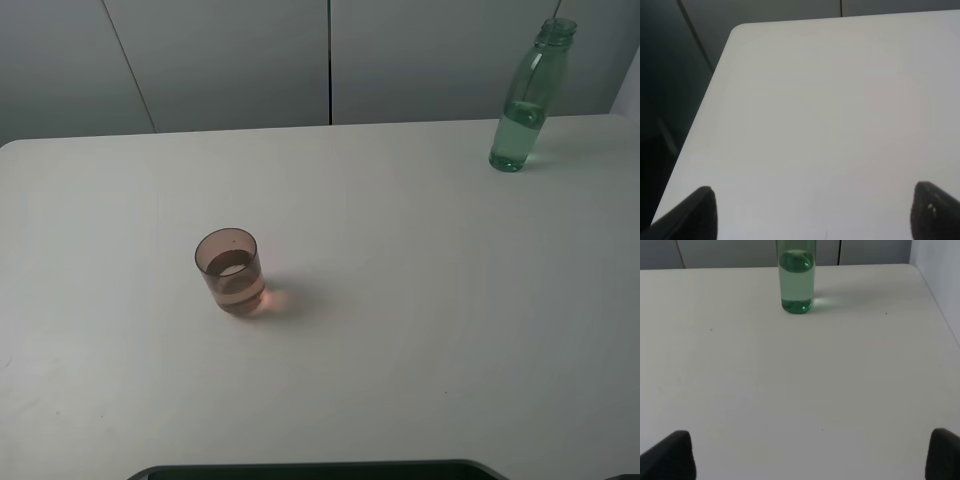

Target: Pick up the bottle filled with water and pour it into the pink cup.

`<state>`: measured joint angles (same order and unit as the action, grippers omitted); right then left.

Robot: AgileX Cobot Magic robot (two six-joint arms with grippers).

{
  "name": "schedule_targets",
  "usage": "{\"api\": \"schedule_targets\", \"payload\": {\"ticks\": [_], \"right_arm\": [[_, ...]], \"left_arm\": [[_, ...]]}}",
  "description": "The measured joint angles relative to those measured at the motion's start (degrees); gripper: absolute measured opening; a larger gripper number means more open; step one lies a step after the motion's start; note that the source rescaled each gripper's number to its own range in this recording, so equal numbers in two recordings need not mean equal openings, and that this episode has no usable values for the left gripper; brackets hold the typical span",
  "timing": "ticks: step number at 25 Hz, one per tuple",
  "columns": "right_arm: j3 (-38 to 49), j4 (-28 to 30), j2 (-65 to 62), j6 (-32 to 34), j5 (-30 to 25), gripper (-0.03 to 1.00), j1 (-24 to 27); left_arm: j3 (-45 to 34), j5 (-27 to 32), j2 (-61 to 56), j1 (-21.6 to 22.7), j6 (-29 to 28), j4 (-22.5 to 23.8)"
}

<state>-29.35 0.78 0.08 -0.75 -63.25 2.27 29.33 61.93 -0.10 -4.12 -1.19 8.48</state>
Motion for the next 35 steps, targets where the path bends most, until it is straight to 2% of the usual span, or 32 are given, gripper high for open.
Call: {"api": "schedule_targets", "payload": {"ticks": [35], "right_arm": [[0.00, -0.10, -0.10, 1.31, 0.12, 1.00, -0.54]], "left_arm": [[0.00, 0.00, 0.00, 0.00, 0.00, 0.00]]}}
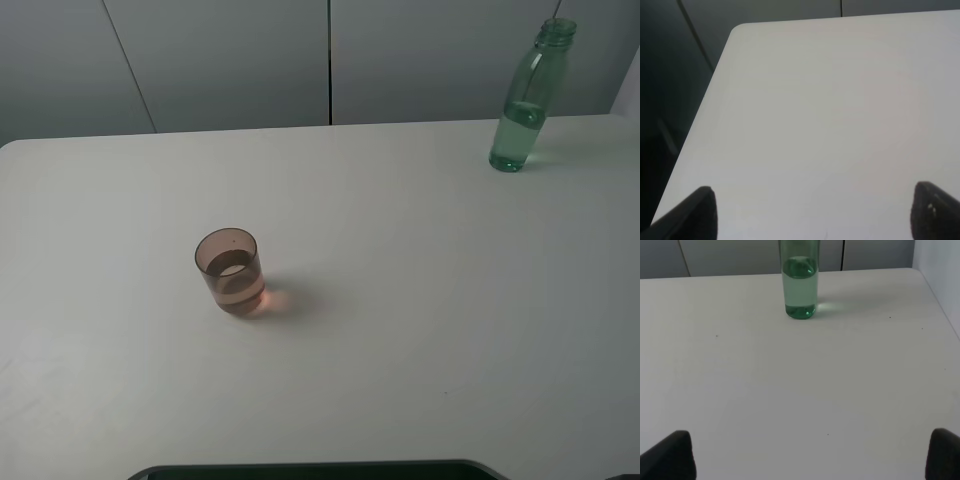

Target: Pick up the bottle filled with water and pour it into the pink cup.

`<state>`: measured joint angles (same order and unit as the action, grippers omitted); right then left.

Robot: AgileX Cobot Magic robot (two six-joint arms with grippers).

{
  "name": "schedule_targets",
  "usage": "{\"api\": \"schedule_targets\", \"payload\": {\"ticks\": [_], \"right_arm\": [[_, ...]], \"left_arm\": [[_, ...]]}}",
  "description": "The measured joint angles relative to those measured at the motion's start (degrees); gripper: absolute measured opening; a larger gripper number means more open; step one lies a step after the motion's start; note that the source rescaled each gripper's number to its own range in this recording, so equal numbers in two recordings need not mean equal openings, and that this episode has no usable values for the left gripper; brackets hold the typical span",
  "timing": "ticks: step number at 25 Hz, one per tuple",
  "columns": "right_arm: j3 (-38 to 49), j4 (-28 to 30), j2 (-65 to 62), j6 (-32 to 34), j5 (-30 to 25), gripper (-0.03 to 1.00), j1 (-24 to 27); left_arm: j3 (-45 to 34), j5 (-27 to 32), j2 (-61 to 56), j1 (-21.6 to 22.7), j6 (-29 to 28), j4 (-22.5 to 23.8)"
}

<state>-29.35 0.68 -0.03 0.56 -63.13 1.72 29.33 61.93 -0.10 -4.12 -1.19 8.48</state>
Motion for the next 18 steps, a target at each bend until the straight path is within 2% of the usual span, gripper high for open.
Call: {"api": "schedule_targets", "payload": {"ticks": [18], "right_arm": [[0.00, 0.00, 0.00, 0.00, 0.00, 1.00, 0.00]], "left_arm": [[0.00, 0.00, 0.00, 0.00, 0.00, 0.00]]}}
